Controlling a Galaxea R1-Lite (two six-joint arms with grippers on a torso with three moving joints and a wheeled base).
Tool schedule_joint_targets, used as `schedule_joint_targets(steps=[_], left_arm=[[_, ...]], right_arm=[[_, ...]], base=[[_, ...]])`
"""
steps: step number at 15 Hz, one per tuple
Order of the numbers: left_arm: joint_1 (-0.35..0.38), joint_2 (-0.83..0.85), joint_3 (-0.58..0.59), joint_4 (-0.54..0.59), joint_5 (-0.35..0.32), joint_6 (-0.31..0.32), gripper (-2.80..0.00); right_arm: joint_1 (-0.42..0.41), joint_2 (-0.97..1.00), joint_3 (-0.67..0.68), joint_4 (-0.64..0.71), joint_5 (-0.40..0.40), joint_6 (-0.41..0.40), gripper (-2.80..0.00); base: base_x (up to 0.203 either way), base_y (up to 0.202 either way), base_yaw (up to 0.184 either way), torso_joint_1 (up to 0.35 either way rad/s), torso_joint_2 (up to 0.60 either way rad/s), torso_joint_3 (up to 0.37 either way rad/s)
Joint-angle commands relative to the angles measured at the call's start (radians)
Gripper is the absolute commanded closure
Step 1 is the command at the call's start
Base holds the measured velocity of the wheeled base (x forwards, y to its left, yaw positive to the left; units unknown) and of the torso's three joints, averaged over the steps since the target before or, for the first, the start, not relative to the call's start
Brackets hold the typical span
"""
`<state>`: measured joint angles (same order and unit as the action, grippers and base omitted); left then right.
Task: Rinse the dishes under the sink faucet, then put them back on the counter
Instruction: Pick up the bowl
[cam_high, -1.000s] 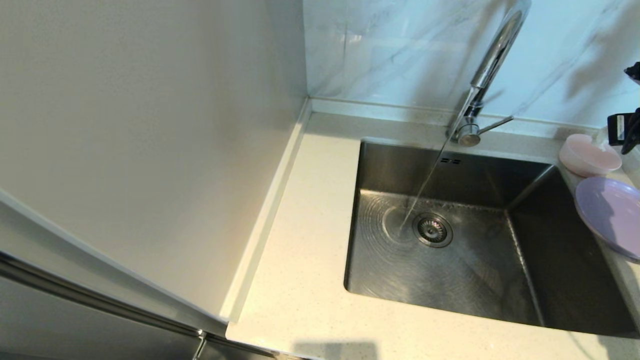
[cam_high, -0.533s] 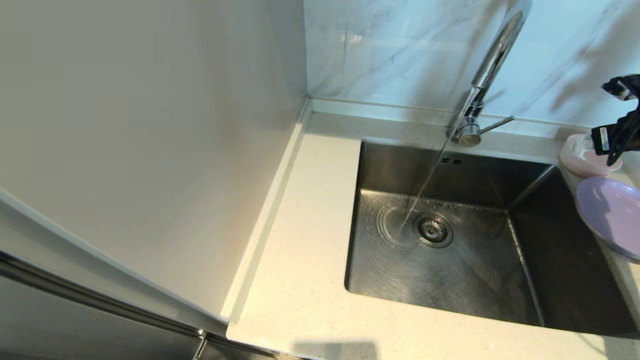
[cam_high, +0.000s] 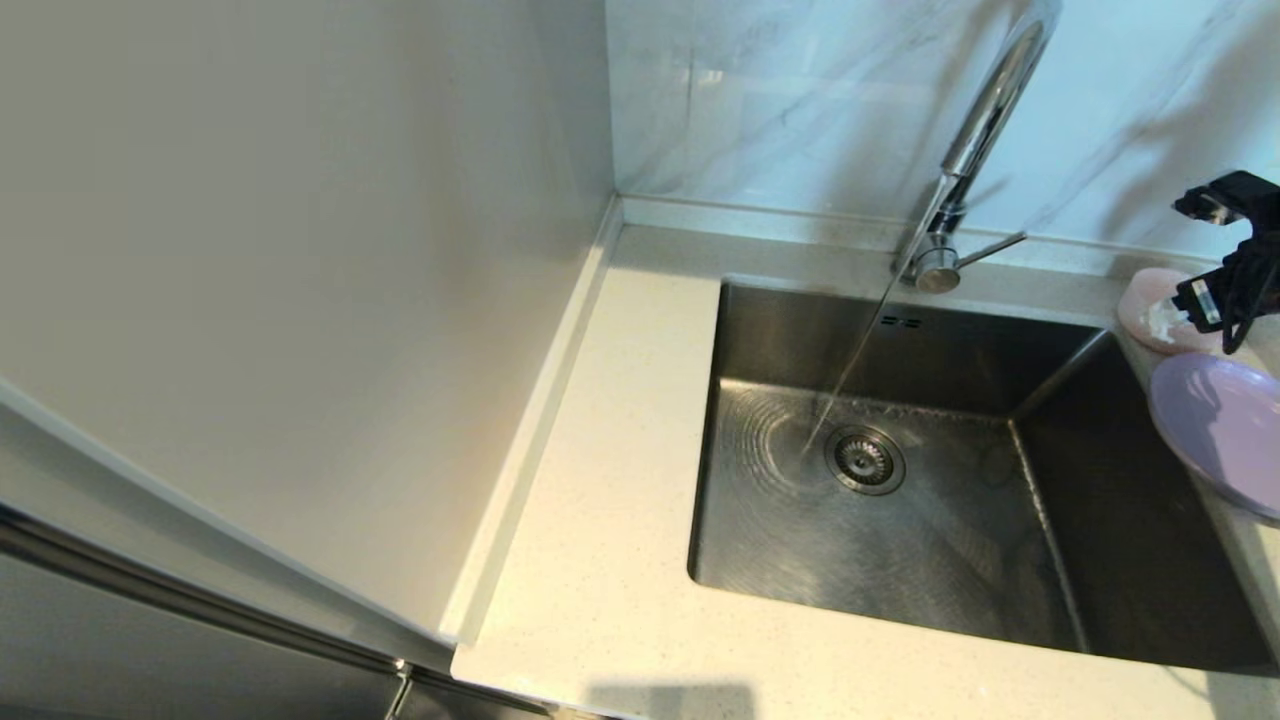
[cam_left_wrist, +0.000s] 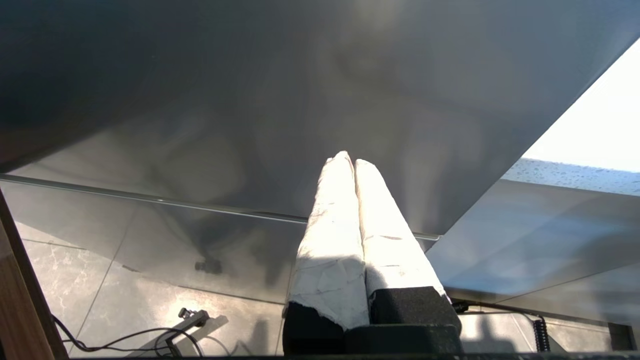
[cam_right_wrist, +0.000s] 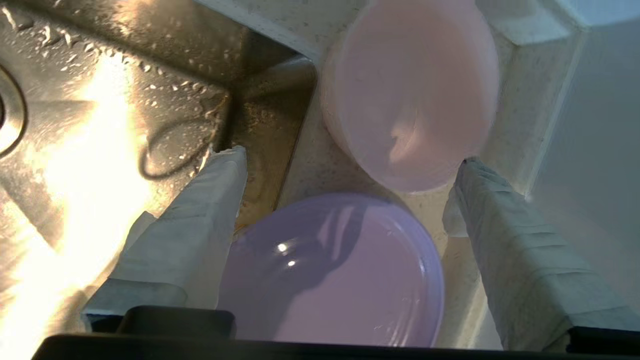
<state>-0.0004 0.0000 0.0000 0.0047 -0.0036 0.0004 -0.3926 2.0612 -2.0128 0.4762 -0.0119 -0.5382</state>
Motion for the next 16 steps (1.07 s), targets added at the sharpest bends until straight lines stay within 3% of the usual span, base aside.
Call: schedule_joint_targets(steps=[1, 6, 12, 16], left_arm=[[0.000, 0.000, 0.000, 0.000, 0.000, 0.000, 0.00], [0.000, 0.000, 0.000, 0.000, 0.001, 0.000, 0.00], [0.000, 0.000, 0.000, 0.000, 0.001, 0.000, 0.00], [0.000, 0.000, 0.000, 0.000, 0.001, 0.000, 0.00]], right_arm=[[0.013, 0.026, 0.000, -0.007, -0.007, -0.011, -2.80], [0.035, 0.060, 0.000, -0.026, -0.025, -0.011, -2.80], [0.043, 0.146, 0.000, -0.195, -0.107, -0.024, -2.80], [0.043, 0.170, 0.000, -0.247, -0.112, -0.035, -2.80]], base=[[0.000, 0.000, 0.000, 0.000, 0.00, 0.000], [0.000, 0.000, 0.000, 0.000, 0.00, 0.000], [0.000, 0.000, 0.000, 0.000, 0.00, 0.000], [0.000, 0.000, 0.000, 0.000, 0.00, 0.000]])
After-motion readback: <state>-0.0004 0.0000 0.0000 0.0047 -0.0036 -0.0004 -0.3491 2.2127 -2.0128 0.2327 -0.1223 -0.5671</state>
